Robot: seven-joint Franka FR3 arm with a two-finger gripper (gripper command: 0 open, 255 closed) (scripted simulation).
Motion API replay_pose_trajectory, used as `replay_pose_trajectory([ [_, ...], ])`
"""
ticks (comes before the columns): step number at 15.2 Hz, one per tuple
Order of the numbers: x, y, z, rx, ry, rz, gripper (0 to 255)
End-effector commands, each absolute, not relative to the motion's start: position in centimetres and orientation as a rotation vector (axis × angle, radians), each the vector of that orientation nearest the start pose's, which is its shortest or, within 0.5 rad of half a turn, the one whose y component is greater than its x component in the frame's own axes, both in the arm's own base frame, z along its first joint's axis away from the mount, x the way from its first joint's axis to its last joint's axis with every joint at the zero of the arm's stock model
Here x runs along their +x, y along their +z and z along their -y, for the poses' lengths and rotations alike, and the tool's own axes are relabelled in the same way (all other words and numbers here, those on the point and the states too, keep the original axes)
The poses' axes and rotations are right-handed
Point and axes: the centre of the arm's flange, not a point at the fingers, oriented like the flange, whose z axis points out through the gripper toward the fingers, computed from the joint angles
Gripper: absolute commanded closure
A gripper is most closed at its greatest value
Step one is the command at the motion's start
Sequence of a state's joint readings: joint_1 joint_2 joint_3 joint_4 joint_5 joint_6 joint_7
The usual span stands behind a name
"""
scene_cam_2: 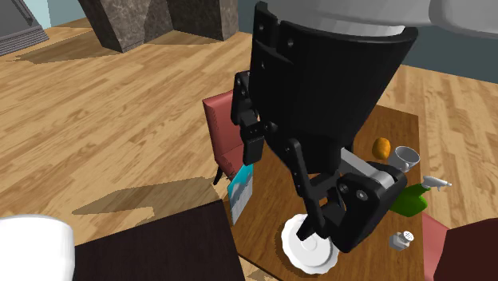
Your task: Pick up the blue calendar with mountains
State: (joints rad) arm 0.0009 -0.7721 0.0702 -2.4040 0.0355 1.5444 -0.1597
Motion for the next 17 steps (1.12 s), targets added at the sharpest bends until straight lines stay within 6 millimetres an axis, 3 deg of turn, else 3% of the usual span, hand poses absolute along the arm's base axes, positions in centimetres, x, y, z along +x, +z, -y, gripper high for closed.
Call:
replay_pose_trajectory([
  [1, 30.4, 56.1, -3.1, -3.130, 0.141, 0.327, 0],
  [17, 37.2, 42.5, -18.8, -3.137, 0.212, 0.489, 0],
])
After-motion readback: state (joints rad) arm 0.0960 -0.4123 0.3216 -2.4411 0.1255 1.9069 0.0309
